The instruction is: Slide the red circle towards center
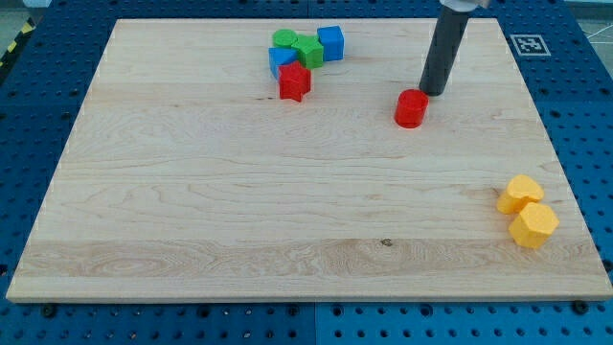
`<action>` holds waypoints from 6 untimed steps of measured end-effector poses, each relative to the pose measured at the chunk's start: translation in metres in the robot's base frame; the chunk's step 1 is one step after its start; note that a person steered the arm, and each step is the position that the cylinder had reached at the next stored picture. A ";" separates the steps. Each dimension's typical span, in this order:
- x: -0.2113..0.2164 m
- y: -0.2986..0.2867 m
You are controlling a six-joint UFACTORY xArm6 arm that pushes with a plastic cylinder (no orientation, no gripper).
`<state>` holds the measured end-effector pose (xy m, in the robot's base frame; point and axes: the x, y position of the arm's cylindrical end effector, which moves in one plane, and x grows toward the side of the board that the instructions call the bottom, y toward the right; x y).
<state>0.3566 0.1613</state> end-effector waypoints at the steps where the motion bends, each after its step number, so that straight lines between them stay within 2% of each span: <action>1: 0.013 -0.022; 6: 0.091 -0.125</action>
